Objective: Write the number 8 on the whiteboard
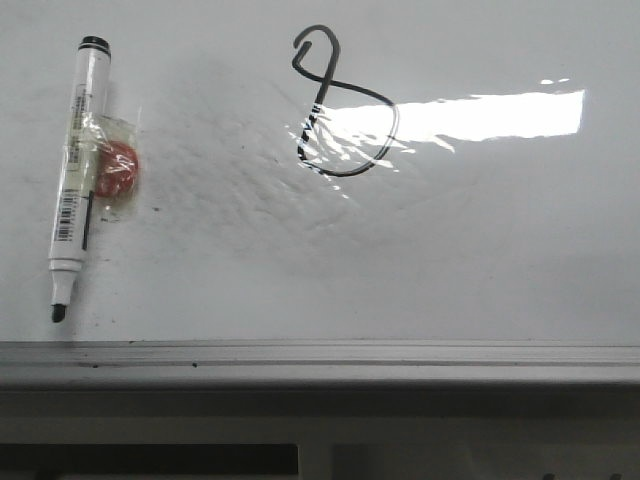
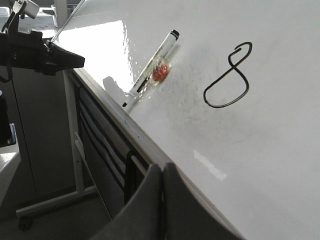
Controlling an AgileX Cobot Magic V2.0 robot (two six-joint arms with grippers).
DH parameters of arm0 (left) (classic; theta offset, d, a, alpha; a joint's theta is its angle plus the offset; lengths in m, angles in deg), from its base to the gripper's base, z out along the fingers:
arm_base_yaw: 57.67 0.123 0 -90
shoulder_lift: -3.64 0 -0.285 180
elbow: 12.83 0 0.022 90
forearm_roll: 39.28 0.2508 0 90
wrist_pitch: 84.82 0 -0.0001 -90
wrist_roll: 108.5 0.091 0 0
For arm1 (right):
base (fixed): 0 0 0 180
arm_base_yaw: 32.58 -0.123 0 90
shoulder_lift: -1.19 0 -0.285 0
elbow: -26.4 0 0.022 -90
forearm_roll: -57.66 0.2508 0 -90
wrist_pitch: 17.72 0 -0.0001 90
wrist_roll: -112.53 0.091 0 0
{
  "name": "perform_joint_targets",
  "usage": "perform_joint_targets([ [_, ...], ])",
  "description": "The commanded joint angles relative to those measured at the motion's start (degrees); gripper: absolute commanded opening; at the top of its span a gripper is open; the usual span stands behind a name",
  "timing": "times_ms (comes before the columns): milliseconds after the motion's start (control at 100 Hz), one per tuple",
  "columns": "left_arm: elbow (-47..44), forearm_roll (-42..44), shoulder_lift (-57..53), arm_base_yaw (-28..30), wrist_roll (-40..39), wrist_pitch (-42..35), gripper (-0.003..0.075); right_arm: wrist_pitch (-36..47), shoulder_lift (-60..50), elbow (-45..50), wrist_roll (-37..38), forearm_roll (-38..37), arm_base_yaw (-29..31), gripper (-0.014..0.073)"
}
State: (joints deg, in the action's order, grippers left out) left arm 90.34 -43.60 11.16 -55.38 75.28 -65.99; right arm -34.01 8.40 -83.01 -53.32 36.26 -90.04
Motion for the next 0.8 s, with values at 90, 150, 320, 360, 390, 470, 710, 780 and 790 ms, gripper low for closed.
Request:
perform_joint_targets([
  [90,-2.32,-0.66,-1.58,0.06,-0.04,-2.61,-0.002,4.19,0.61,-1.47,-0.57,-0.93,0.01,-0.0069],
  [150,-2.32,-0.66,-1.58,0.06,-0.04,-2.61,-0.002,4.19,0.61,-1.47,-0.57,-0.93,0.01,-0.0069],
  [320,-2.32,-0.66,-1.58,0.06,-0.04,-2.61,-0.002,4.19,0.61,-1.47,-0.57,-0.93,0.01,-0.0069],
  [360,-2.32,-0.66,-1.58,0.06,-0.04,-2.61,-0.002,4.19,0.61,-1.47,-0.57,-0.93,0.01,-0.0069],
  [390,-2.32,-0.66,-1.58,0.06,-0.04,-2.61,-0.002,4.19,0.61,-1.47,-0.57,-0.93,0.01,-0.0069],
  [470,-2.32,-0.66,-1.58,0.06,-0.04,-2.61,-0.002,4.19,0.61,-1.47,-0.57,-0.93,0.01,-0.0069],
  [710,-2.32,-0.66,-1.58,0.06,-0.04,-2.61,-0.002,4.05,0.61,-0.42,-2.12,-1.14,1.51,-0.0069],
  [780,-2.32,-0.66,-1.58,0.06,-0.04,-2.61,-0.002,5.45,0.61,0.67,-3.61,1.47,4.81,-0.0069],
  [790,-2.32,-0.66,-1.58,0.06,-0.04,-2.61,-0.002,5.73,0.61,0.82,-4.0,1.88,5.25,-0.0069],
])
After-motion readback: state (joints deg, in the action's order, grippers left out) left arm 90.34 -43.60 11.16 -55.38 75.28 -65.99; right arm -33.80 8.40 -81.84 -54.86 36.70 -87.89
